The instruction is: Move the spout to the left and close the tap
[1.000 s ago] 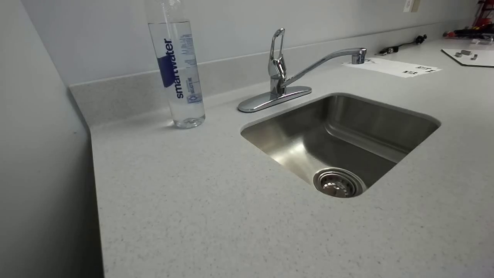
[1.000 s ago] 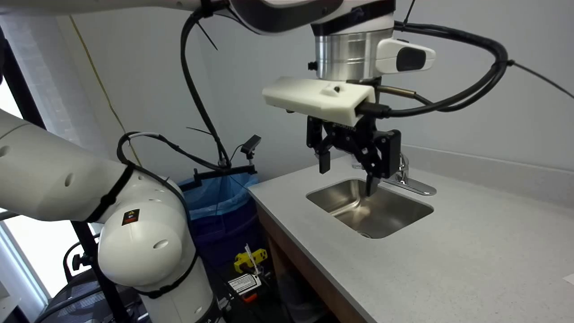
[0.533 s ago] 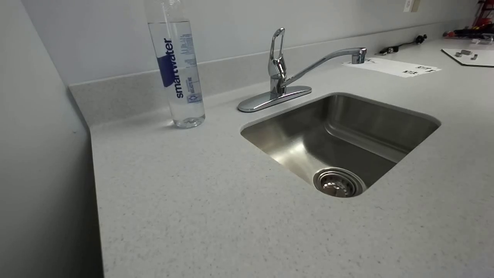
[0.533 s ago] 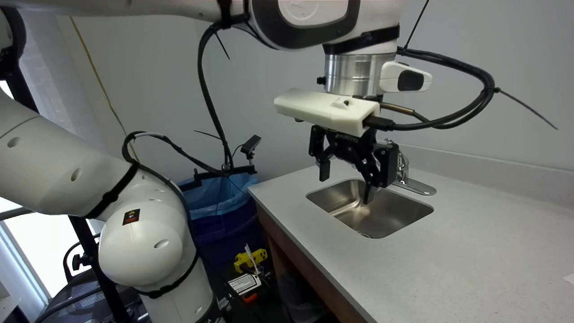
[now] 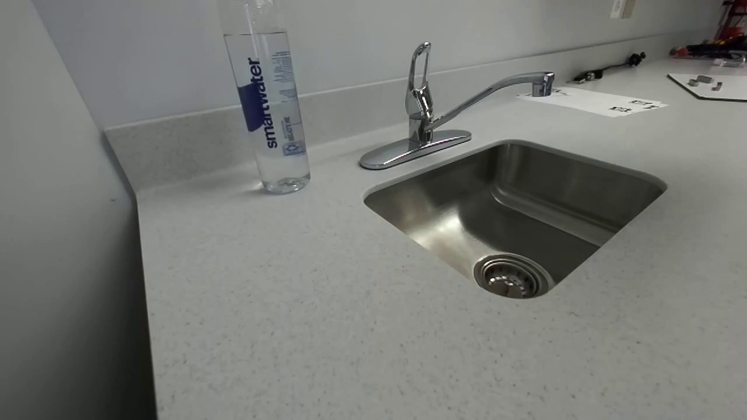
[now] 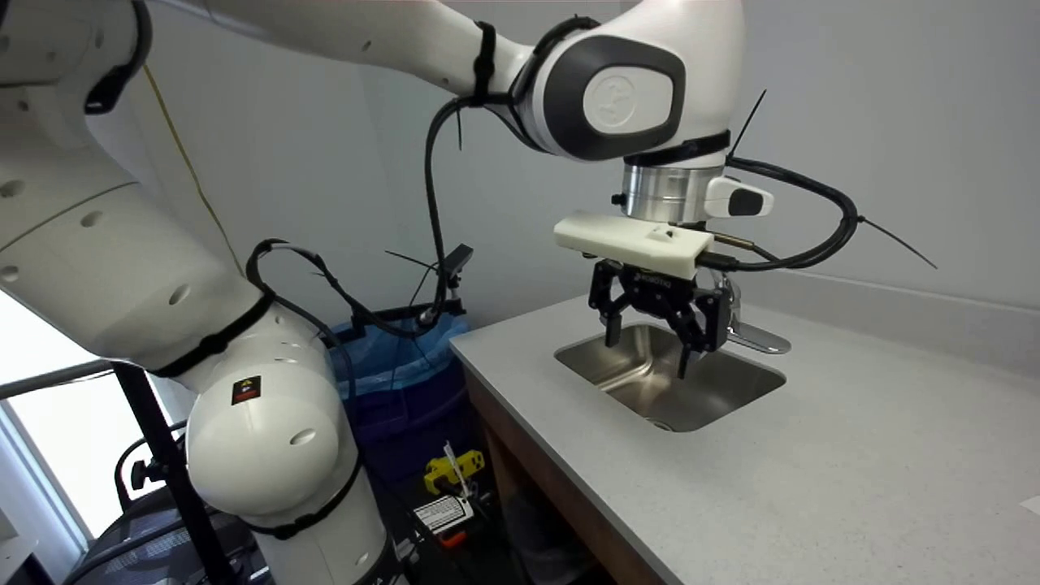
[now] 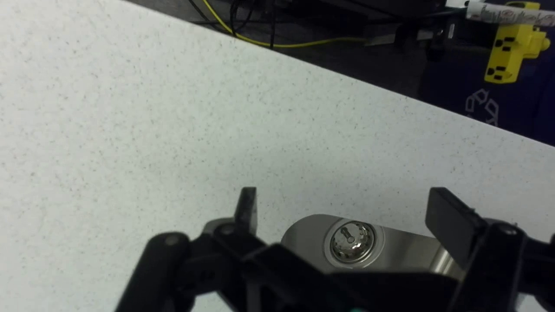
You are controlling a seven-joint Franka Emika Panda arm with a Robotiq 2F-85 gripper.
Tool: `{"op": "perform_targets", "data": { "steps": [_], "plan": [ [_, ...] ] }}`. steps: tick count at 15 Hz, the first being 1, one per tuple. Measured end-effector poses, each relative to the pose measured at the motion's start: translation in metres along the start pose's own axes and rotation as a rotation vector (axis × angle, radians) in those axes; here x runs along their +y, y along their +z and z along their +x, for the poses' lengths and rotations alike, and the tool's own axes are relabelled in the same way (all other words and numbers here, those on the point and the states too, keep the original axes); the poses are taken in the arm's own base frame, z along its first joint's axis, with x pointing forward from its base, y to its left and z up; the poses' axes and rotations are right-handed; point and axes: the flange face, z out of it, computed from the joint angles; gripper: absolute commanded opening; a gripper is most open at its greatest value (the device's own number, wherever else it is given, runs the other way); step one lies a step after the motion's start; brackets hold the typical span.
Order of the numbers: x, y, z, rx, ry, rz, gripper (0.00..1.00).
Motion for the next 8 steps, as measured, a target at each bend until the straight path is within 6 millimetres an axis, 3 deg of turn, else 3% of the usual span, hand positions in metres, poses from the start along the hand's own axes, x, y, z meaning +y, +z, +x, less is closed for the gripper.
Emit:
{"op": "perform_targets", "data": {
  "steps": [8],
  "plan": [
    [-0.027, 0.040, 0.085, 0.022, -0.084, -0.052, 1.00]
  ]
}}
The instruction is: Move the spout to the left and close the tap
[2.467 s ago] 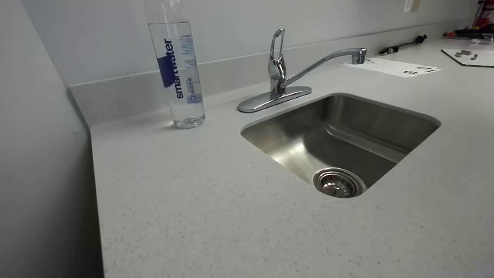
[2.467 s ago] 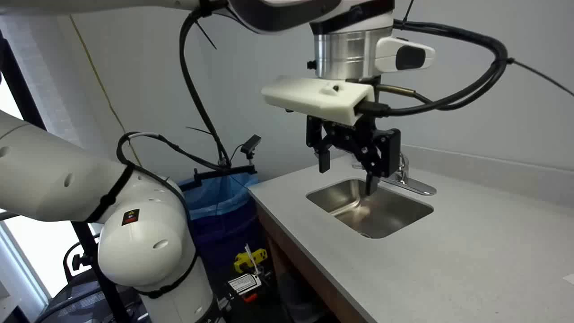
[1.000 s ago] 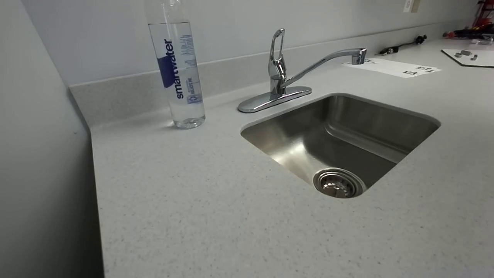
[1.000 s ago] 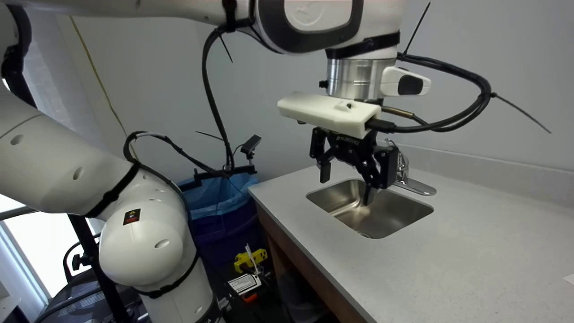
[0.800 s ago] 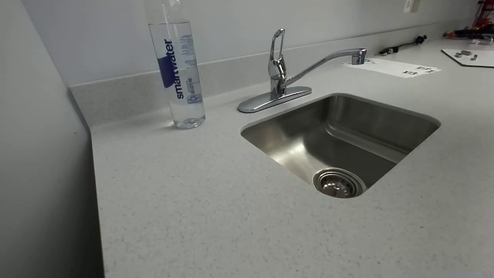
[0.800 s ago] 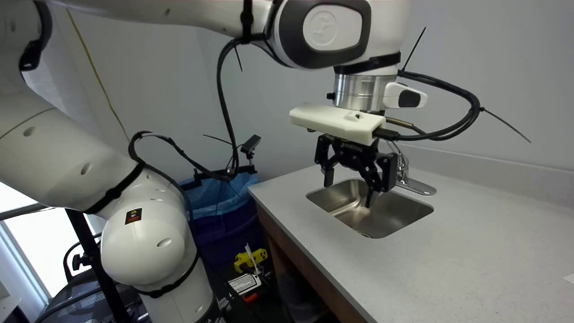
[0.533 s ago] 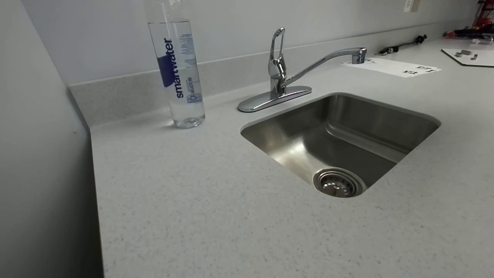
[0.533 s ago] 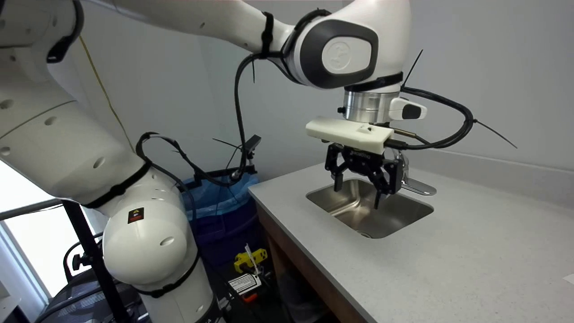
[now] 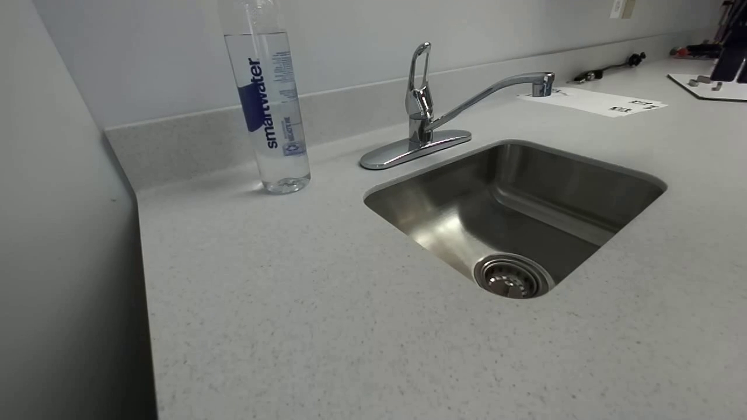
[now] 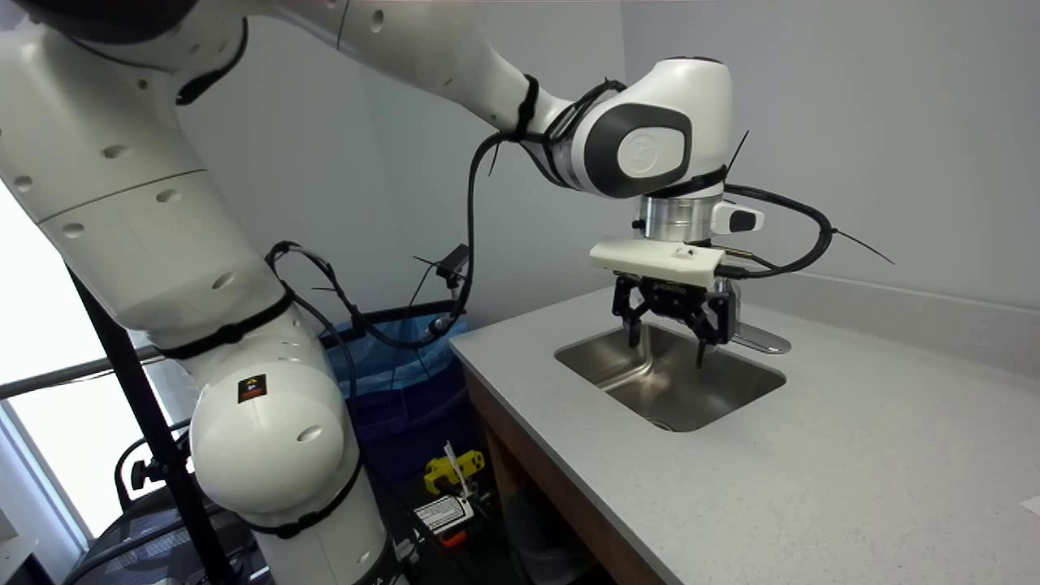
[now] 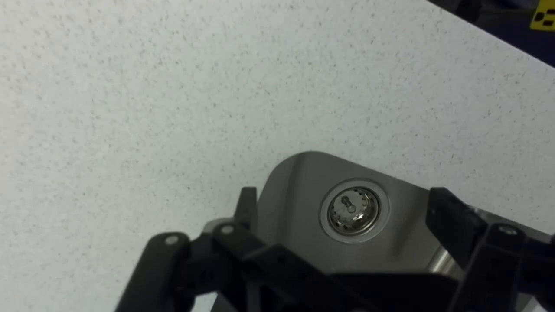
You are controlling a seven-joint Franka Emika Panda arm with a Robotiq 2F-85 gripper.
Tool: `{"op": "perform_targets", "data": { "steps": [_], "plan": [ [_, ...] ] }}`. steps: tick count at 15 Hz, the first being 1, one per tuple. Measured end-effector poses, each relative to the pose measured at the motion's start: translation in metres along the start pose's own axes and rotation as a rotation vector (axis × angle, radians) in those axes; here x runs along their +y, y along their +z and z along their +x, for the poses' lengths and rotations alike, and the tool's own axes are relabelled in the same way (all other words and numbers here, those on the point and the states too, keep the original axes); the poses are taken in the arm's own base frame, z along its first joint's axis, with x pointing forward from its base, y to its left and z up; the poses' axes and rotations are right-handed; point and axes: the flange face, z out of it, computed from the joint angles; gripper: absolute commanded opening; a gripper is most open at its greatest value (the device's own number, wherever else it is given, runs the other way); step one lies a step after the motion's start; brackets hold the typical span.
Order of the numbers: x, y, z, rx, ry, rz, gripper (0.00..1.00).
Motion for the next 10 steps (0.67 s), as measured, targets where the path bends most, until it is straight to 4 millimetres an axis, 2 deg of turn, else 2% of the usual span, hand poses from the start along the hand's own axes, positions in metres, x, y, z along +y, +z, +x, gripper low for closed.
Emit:
{"op": "perform_targets", "data": {
  "steps": [6, 10],
  "plan": [
    [-0.016, 0.017, 0.054, 0.014, -0.046, -0.015, 1.00],
    [-0.016, 0.023, 0.069, 0.010, -0.051, -0.019, 1.00]
  ]
}}
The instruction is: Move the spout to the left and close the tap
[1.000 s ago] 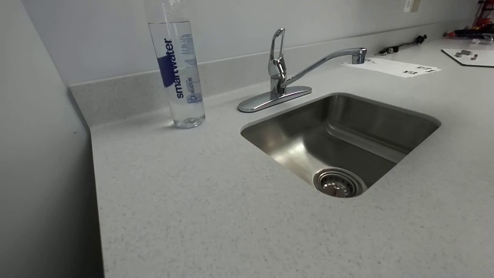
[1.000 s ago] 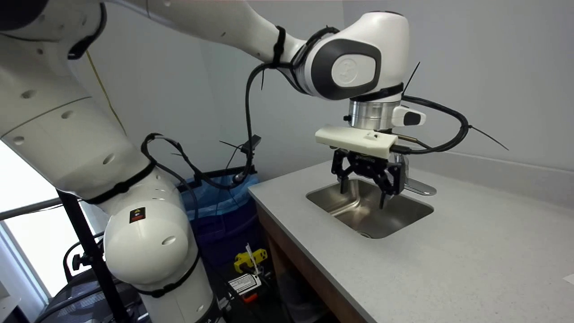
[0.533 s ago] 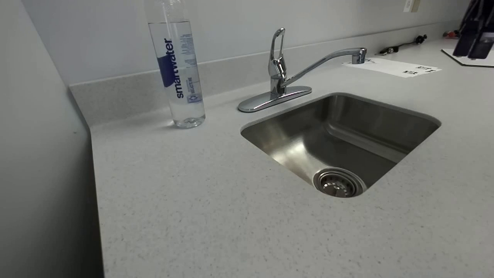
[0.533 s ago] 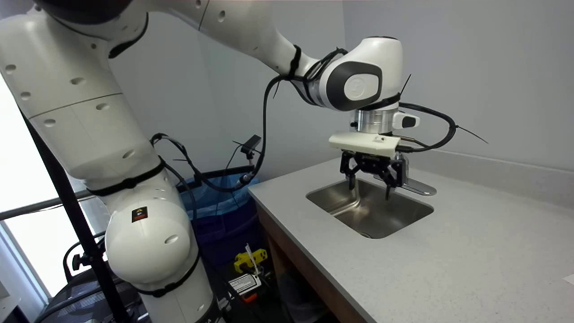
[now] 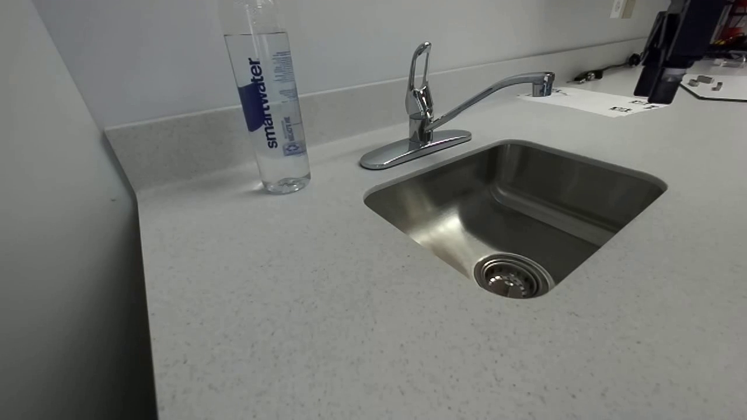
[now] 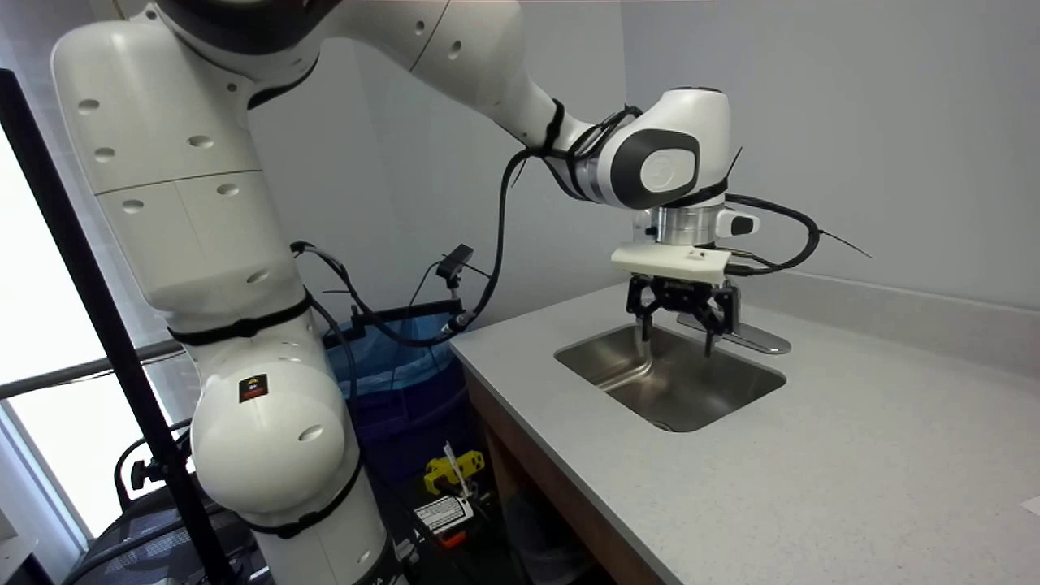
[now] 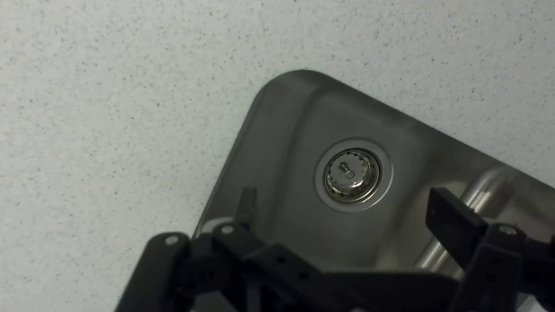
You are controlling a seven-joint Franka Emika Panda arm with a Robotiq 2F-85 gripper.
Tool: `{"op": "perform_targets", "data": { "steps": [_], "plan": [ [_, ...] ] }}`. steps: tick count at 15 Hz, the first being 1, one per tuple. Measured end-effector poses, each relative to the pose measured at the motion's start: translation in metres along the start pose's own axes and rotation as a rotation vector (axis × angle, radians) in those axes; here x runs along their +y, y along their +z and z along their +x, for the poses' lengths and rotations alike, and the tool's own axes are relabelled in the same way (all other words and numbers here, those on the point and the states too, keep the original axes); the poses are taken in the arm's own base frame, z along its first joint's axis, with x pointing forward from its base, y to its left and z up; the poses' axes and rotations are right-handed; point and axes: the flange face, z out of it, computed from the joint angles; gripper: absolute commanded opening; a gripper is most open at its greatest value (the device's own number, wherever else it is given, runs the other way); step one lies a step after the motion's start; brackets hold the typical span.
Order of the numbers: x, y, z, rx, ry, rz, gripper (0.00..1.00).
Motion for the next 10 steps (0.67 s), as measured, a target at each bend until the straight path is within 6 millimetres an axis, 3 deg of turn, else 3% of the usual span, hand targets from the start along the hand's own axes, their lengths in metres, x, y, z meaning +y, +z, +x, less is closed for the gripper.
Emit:
{"op": "perform_targets", "data": {
  "steps": [10],
  "plan": [
    [0.0005, -0.0023, 0.0036, 0.005, -0.001, -0.003, 1.00]
  ]
}}
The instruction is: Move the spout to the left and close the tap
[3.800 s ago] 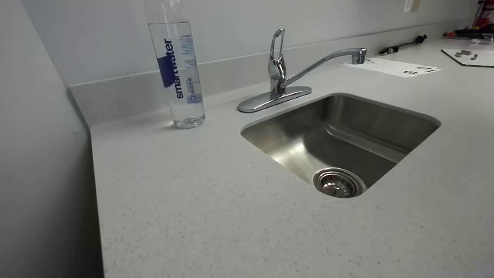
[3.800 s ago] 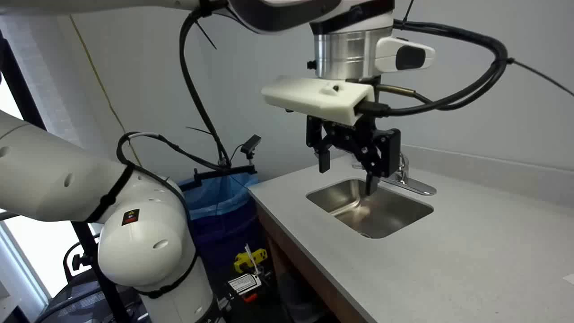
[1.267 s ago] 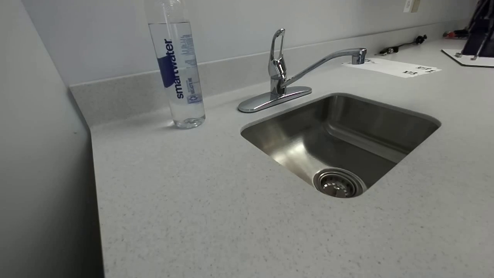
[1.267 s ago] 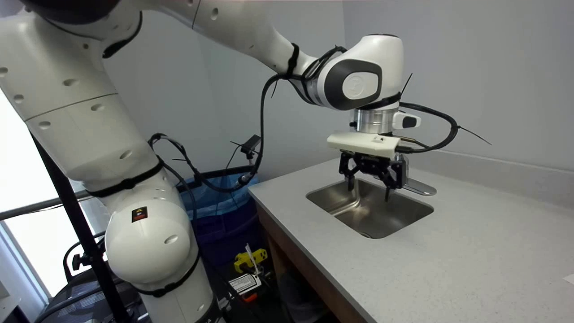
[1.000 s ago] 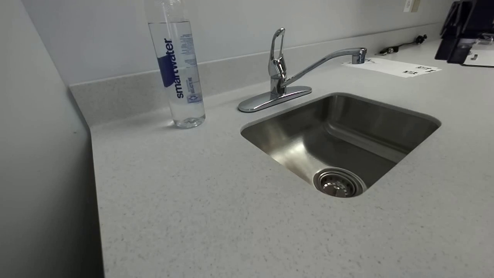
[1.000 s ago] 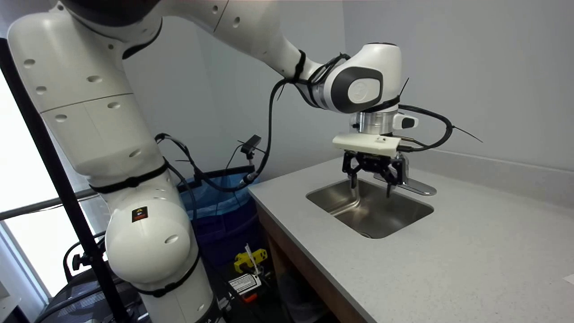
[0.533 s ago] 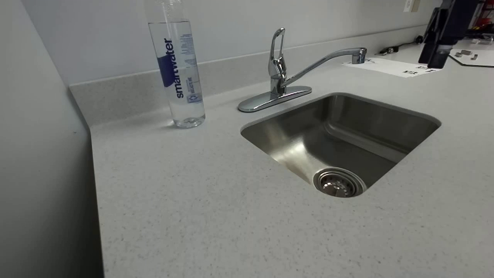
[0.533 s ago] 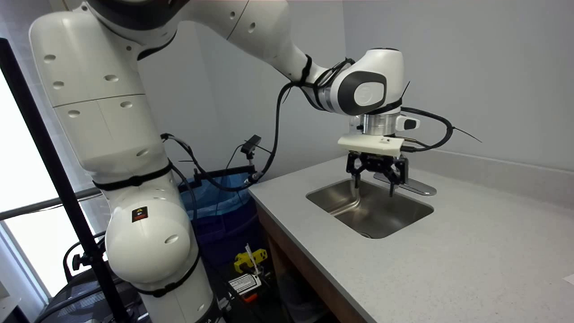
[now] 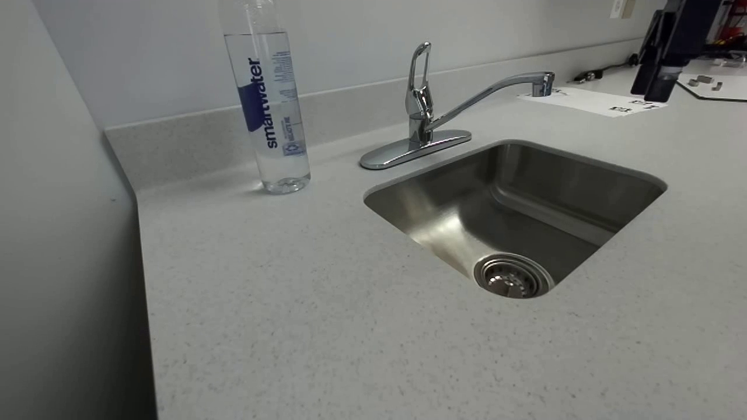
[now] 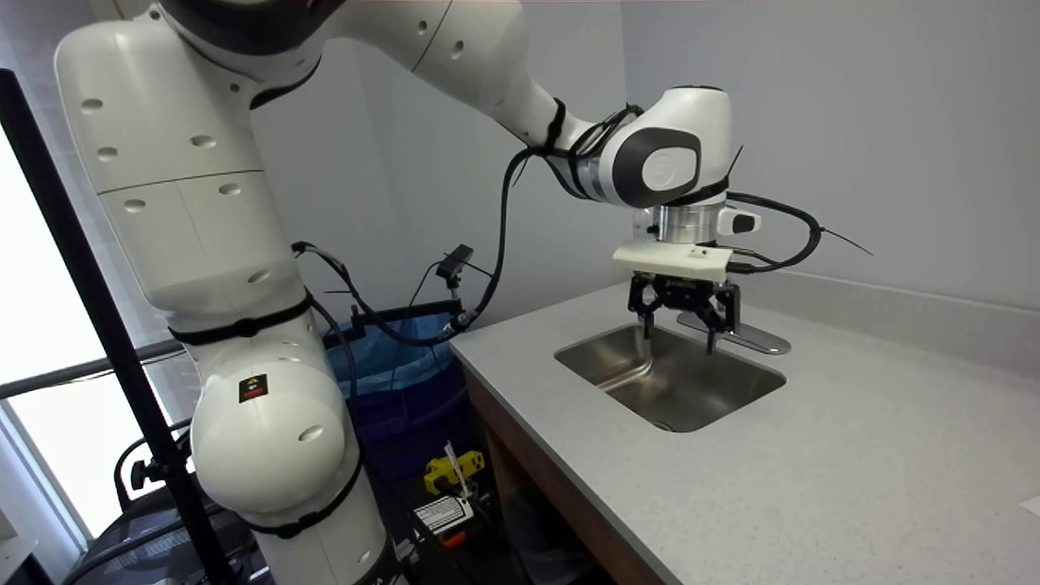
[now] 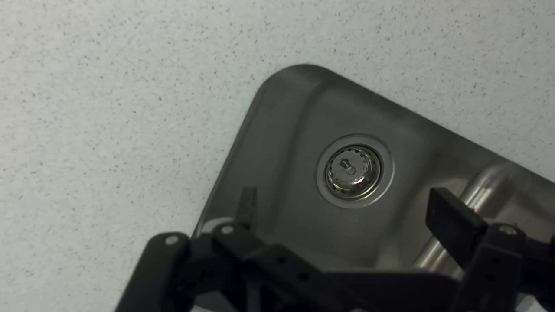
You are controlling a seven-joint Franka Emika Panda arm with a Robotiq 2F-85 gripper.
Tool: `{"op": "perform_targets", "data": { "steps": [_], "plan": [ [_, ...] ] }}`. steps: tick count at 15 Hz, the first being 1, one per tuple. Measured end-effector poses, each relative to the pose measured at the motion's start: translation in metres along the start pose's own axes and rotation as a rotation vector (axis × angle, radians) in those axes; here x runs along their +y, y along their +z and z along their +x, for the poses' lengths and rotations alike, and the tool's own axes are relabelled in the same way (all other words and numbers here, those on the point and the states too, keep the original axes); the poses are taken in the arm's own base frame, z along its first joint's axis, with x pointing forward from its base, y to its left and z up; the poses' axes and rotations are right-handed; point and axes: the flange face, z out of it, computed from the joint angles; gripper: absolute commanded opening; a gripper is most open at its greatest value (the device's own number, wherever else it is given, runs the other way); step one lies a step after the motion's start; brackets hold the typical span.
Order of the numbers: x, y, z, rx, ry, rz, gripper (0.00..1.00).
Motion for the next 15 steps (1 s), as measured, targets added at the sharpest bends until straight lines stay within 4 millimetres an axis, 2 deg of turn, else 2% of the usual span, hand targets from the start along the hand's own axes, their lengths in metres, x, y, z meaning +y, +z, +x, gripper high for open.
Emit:
{"op": "perform_targets", "data": {
  "steps": [6, 15],
  "plan": [
    [-0.002, -0.015, 0.035, 0.072, 0.011, -0.039, 1.00],
    [0.001, 0.015, 0.094, 0.197, 0.051, -0.071, 1.00]
  ]
}}
